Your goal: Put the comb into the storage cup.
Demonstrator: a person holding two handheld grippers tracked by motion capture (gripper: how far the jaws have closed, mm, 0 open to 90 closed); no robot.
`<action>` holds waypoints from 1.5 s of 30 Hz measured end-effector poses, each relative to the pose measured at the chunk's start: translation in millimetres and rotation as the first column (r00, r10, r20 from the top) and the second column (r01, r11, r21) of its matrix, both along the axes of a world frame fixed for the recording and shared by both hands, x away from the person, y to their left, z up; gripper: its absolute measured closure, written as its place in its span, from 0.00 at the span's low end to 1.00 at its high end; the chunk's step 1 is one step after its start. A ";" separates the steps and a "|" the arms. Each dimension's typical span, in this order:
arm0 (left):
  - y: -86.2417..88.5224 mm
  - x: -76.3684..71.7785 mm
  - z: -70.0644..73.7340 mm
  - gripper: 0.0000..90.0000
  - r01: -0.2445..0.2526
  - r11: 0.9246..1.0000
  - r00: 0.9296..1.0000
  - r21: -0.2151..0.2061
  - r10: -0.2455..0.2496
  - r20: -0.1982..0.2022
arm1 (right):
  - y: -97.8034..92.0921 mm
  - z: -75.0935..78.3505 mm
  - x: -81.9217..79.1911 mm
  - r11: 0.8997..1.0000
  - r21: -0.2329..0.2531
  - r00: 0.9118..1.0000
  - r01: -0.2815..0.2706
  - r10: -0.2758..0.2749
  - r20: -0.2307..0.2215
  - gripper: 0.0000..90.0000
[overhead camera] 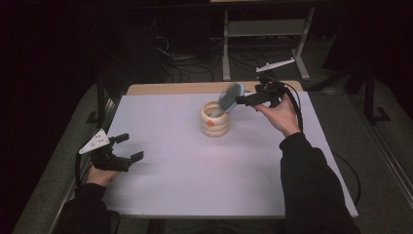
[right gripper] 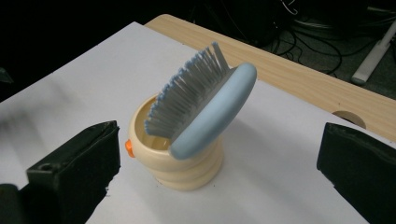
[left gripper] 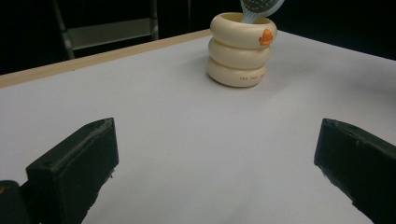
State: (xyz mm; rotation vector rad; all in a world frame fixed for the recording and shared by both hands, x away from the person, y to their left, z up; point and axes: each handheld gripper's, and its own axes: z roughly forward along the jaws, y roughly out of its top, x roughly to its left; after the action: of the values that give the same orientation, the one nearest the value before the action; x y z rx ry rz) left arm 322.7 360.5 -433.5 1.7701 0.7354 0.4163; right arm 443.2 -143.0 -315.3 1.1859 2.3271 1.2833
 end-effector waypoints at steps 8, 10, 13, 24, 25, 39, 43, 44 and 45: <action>0.0 0.5 -0.5 0.00 0.002 1.000 1.000 0.003 -0.002 -0.005 | -9.5 -7.2 -9.3 1.000 0.012 1.000 0.007 -0.007 0.017 0.00; -0.1 0.5 -0.9 0.00 0.003 1.000 1.000 0.005 -0.003 -0.007 | -11.8 -8.2 -11.6 1.000 0.021 1.000 0.005 -0.006 0.019 0.00; -0.3 0.3 -0.9 0.00 0.006 1.000 1.000 0.005 -0.006 -0.009 | -13.8 -9.9 -15.6 1.000 0.012 1.000 0.005 -0.005 0.027 0.00; -0.6 0.6 -1.1 0.00 0.009 1.000 1.000 0.003 -0.009 -0.012 | -24.5 -14.8 -32.8 1.000 0.010 0.997 0.012 -0.012 0.076 0.00; -0.5 0.6 -1.1 0.00 0.009 1.000 1.000 0.002 -0.009 -0.012 | -25.3 -15.7 -34.3 1.000 0.006 0.997 0.016 -0.016 0.076 0.00; -0.7 0.4 -1.2 0.00 0.012 1.000 1.000 0.001 -0.012 -0.014 | -40.9 -38.7 -51.3 1.000 0.017 0.997 0.017 -0.018 0.078 0.00; -0.7 0.5 -1.3 0.00 0.012 1.000 1.000 0.004 -0.012 -0.014 | -47.8 -45.3 -56.9 0.999 0.026 0.997 0.021 -0.023 0.080 0.00; -0.7 0.6 -1.2 0.00 0.012 1.000 1.000 0.004 -0.012 -0.014 | -49.6 -46.6 -58.1 0.999 0.028 0.997 0.023 -0.025 0.079 0.00; -0.7 0.5 -1.2 0.00 0.012 1.000 1.000 0.004 -0.012 -0.014 | -51.1 -47.7 -59.2 0.999 0.026 0.997 0.025 -0.027 0.078 0.00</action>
State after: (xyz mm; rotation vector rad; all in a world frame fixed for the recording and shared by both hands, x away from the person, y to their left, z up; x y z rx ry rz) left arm 323.2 359.8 -434.7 1.7818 0.7338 0.3975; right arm 384.0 -194.1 -363.1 1.1492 2.2395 1.3294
